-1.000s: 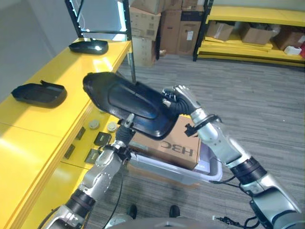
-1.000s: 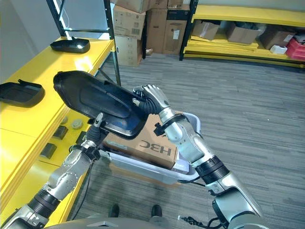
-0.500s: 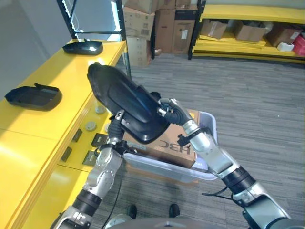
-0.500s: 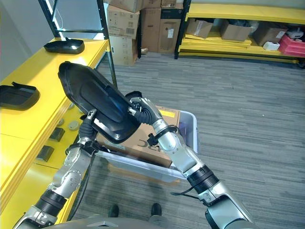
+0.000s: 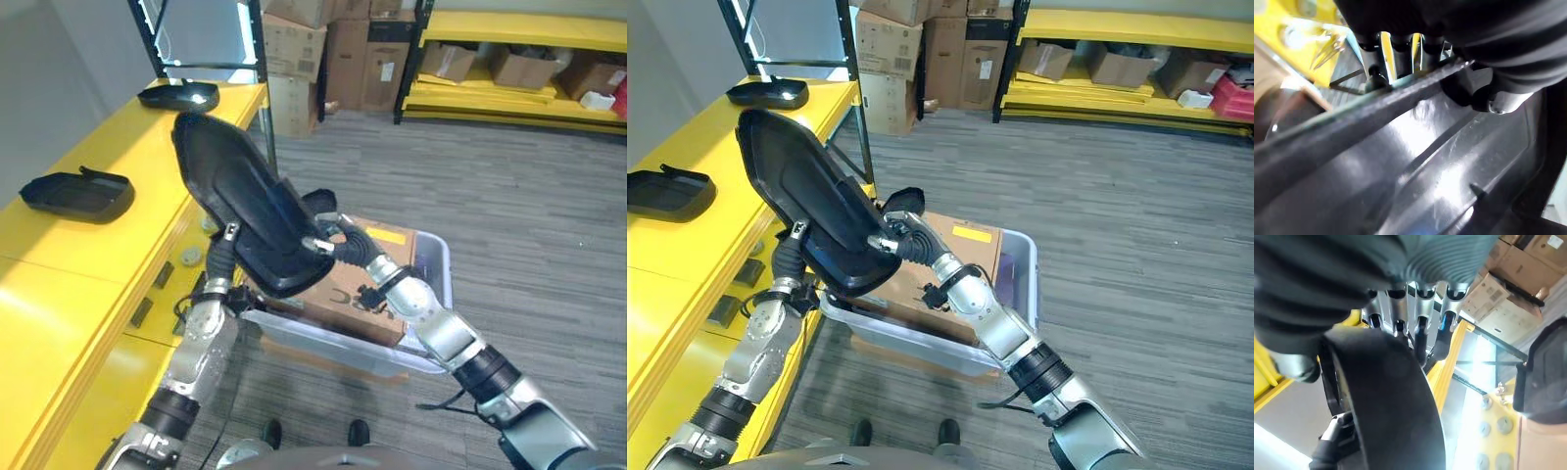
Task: Move parts from the plastic box to the shelf.
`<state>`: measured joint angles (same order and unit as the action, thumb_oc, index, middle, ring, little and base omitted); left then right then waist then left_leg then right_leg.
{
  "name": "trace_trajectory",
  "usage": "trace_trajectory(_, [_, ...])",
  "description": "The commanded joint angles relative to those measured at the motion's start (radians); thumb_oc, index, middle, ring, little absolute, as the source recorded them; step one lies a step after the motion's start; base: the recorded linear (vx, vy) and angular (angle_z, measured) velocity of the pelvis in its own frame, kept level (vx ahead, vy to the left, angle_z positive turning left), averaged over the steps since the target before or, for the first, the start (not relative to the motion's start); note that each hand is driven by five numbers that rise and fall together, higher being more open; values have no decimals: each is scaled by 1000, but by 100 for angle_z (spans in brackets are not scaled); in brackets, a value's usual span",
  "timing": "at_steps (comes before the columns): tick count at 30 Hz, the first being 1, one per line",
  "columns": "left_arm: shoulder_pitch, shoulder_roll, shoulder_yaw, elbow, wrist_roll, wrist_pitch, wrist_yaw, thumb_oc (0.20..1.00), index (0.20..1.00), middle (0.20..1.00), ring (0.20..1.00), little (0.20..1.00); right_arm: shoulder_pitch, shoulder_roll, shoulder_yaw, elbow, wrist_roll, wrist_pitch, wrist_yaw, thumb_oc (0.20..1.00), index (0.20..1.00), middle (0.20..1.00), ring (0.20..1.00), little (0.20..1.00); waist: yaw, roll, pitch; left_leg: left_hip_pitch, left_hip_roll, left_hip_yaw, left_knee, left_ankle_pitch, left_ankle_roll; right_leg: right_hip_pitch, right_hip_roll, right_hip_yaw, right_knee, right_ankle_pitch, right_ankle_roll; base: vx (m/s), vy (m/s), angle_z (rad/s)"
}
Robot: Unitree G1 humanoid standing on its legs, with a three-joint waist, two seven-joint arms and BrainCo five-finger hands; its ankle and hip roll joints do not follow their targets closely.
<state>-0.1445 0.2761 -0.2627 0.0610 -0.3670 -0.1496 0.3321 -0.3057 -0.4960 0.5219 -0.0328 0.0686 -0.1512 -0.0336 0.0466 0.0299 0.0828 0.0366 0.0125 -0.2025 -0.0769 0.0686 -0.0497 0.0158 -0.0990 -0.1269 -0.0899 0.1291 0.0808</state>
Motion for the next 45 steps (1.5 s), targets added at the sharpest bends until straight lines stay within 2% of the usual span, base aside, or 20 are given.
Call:
trace_trajectory(1, [-116, 83, 42, -33, 467, -51, 124, 200, 200, 200, 200, 200, 58, 60, -30, -123, 98, -146, -6, 1000, 1000, 1000, 1000, 1000, -11, -31, -49, -36, 41, -30, -10, -37, -31, 93, -58, -32, 5, -144, 59, -15, 8, 4])
trace_trajectory(2, [-107, 99, 60, -48, 540, -52, 147, 200, 200, 200, 200, 200, 93, 62, -75, -94, 97, -149, -36, 1000, 1000, 1000, 1000, 1000, -15, -31, -49, -42, 39, -30, -10, -29, -30, 86, -60, -31, 6, -136, 61, 0, 0, 0])
trace_trajectory(6, [-59, 126, 108, -86, 633, -64, 180, 200, 200, 200, 200, 200, 202, 62, -198, -33, 78, -167, -91, 1000, 1000, 1000, 1000, 1000, -21, -35, -50, -38, 40, -20, -10, -34, -28, 84, -60, -24, 8, -136, 64, 6, 1, -3])
trace_trajectory(9, [-30, 117, 133, -120, 579, -90, 161, 200, 200, 200, 200, 200, 254, 39, -252, 5, -47, -158, -151, 1000, 1000, 1000, 1000, 1000, -25, -33, -52, -40, 39, -16, -10, -35, -27, 80, -60, -22, 8, -136, 65, 3, 1, -2])
trace_trajectory(10, [13, 106, 169, -169, 512, -124, 147, 200, 200, 200, 200, 200, 295, 8, -285, 45, -197, -143, -199, 1000, 1000, 1000, 1000, 1000, -30, -32, -55, -39, 38, -15, -10, -38, -26, 79, -62, -23, 8, -134, 67, 0, 0, 0])
trace_trajectory(12, [43, 109, 198, -218, 504, -136, 145, 200, 200, 200, 200, 200, 338, 11, -303, 127, -218, -126, -204, 1000, 1000, 1000, 1000, 1000, -28, -34, -53, -38, 38, -15, -10, -38, -25, 79, -64, -22, 7, -133, 69, 15, 0, -1])
trace_trajectory(17, [98, 96, 251, -316, 400, -190, 108, 200, 200, 200, 200, 200, 420, 81, -286, 450, -166, -88, -166, 1000, 1000, 1000, 1000, 1000, -22, -38, -44, -38, 35, -16, -10, -41, -23, 75, -65, -18, 6, -129, 70, 0, 0, 0])
trace_trajectory(19, [111, 97, 263, -328, 388, -193, 103, 200, 200, 200, 200, 200, 427, 99, -291, 501, -150, -82, -167, 1000, 1000, 1000, 1000, 1000, -20, -37, -43, -36, 34, -17, -10, -42, -23, 77, -65, -18, 5, -130, 70, 22, -14, 0])
trace_trajectory(21, [138, 94, 303, -355, 353, -208, 86, 200, 200, 200, 200, 200, 426, 147, -296, 732, -109, -63, -163, 1000, 1000, 1000, 1000, 1000, -6, -34, -40, -31, 35, -22, -10, -48, -26, 85, -64, -22, 4, -140, 69, 38, -41, -1])
trace_trajectory(24, [142, 91, 316, -372, 329, -216, 72, 200, 200, 200, 200, 200, 408, 165, -291, 827, -87, -58, -146, 1000, 1000, 1000, 1000, 1000, 0, -32, -35, -32, 36, -29, -10, -46, -29, 89, -62, -28, 4, -143, 66, 1, -24, 0])
trace_trajectory(25, [137, 97, 326, -378, 325, -218, 60, 200, 200, 200, 200, 200, 382, 185, -287, 960, -44, -46, -115, 1000, 1000, 1000, 1000, 1000, 13, -28, -32, -32, 38, -40, -9, -43, -32, 95, -58, -35, 6, -147, 62, 4, -88, 6])
trace_trajectory(28, [127, 103, 327, -373, 323, -220, 43, 200, 200, 200, 200, 200, 361, 203, -271, 1056, -13, -34, -72, 1000, 1000, 1000, 1000, 1000, 27, -25, -26, -32, 38, -55, -5, -39, -38, 103, -53, -46, 8, -152, 56, 2, -90, 18])
trace_trajectory(29, [112, 109, 323, -375, 314, -223, 25, 200, 200, 200, 200, 200, 334, 224, -269, 1149, 13, -19, -47, 1000, 1000, 1000, 1000, 1000, 49, -19, -22, -39, 41, -77, -3, -29, -49, 109, -45, -62, 11, -160, 48, -17, -117, 23])
trace_trajectory(34, [95, 101, 309, -370, 294, -226, 15, 200, 200, 200, 200, 200, 282, 248, -282, 1245, 44, -7, -57, 1000, 1000, 1000, 1000, 1000, 91, -2, -1, -79, 57, -161, 8, 14, -86, 117, -5, -119, 16, -184, 16, -30, -168, 47])
trace_trajectory(37, [102, 97, 317, -376, 284, -227, 11, 200, 200, 200, 200, 200, 269, 258, -319, 1279, 95, -4, -66, 1000, 1000, 1000, 1000, 1000, 122, 10, 27, -124, 60, -218, 6, 68, -122, 111, 18, -175, 11, -196, -1, -123, -160, 52])
trace_trajectory(38, [98, 96, 317, -379, 278, -228, 11, 200, 200, 200, 200, 200, 264, 256, -330, 1295, 96, 3, -68, 1000, 1000, 1000, 1000, 1000, 137, 17, 36, -158, 59, -230, -5, 109, -137, 104, 19, -217, 9, -201, -3, -165, -113, 52])
trace_trajectory(39, [96, 93, 315, -385, 272, -229, 5, 200, 200, 200, 200, 200, 258, 256, -331, 1307, 89, 7, -68, 1000, 1000, 1000, 1000, 1000, 140, 21, 40, -185, 55, -226, -7, 123, -138, 96, 16, -248, 15, -205, -2, -120, -61, 79])
trace_trajectory(41, [96, 93, 315, -386, 271, -229, 4, 200, 200, 200, 200, 200, 257, 256, -331, 1308, 89, 7, -68, 1000, 1000, 1000, 1000, 1000, 137, 21, 39, -188, 54, -229, -7, 123, -138, 95, 15, -250, 17, -207, -2, -70, -31, 112])
trace_trajectory(43, [96, 88, 306, -383, 269, -226, -4, 200, 200, 200, 200, 200, 240, 252, -338, 1334, 83, 22, -70, 1000, 1000, 1000, 1000, 1000, 138, 18, 50, -221, 61, -69, 3, 124, -106, 74, 3, -314, 27, -197, 1, -151, -64, 62])
trace_trajectory(45, [101, 90, 299, -392, 255, -223, -30, 200, 200, 200, 200, 200, 252, 252, -400, 1356, 164, 32, -57, 1000, 1000, 1000, 1000, 1000, 132, 8, 45, -213, 76, 92, 40, 85, -75, 71, -15, -371, 21, -192, 6, -92, -76, 78])
